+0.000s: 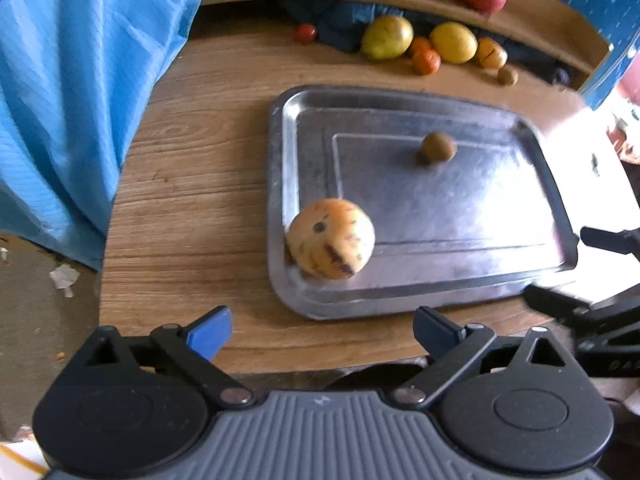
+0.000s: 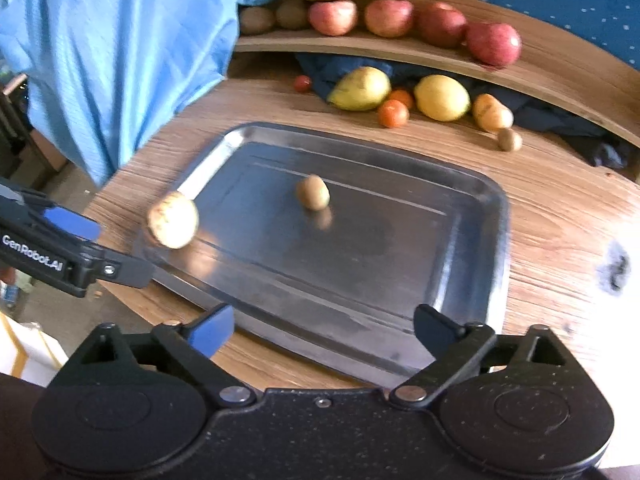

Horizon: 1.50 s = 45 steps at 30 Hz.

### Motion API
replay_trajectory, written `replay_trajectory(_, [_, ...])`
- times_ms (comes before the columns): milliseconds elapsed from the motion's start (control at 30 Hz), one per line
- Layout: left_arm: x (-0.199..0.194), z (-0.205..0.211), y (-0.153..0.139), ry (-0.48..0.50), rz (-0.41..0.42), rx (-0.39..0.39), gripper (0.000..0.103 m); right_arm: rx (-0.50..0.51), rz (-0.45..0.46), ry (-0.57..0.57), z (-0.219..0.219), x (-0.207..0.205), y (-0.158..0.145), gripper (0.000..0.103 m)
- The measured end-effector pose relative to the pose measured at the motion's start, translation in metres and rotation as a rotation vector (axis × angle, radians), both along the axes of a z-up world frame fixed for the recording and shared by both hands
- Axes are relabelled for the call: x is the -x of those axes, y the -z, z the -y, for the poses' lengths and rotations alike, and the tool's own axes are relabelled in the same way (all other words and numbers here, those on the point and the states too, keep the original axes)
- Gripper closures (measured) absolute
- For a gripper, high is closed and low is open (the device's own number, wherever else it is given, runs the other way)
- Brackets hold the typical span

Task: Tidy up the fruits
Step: 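Move both open tools back from the tray toward the fruit row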

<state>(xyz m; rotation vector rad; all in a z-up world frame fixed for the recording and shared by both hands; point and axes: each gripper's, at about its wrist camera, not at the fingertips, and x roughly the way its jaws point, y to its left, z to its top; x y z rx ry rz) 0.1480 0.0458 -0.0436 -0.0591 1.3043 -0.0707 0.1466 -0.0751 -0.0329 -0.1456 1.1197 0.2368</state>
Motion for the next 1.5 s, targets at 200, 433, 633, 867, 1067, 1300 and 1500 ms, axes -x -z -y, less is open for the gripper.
replay_trajectory(200, [-0.007, -0.001, -0.003, 0.009, -0.009, -0.041, 0.002, 0.05, 0.0, 0.052, 0.011, 0.002, -0.003, 0.002])
replay_trajectory(433, [-0.026, -0.004, -0.008, 0.006, 0.014, -0.077, 0.001, 0.056, 0.01, 0.095, 0.018, -0.005, -0.004, 0.001])
replay_trajectory(633, [-0.047, -0.008, -0.011, 0.008, 0.038, -0.094, 0.001, 0.056, 0.019, 0.111, 0.017, -0.021, -0.005, 0.001])
replay_trajectory(867, [-0.069, -0.01, -0.009, 0.016, 0.06, -0.091, 0.001, 0.061, 0.029, 0.122, 0.014, -0.043, -0.004, 0.001])
replay_trajectory(1067, [-0.094, -0.015, -0.008, -0.006, 0.088, -0.087, 0.001, 0.073, 0.041, 0.141, 0.011, -0.058, -0.003, 0.001])
replay_trajectory(1300, [-0.122, -0.018, -0.005, -0.03, 0.106, -0.079, 0.001, 0.08, 0.053, 0.168, 0.011, -0.074, -0.001, 0.001])
replay_trajectory(1500, [-0.147, -0.02, 0.0, -0.053, 0.106, -0.068, 0.001, 0.089, 0.069, 0.143, 0.004, -0.09, 0.001, 0.001])
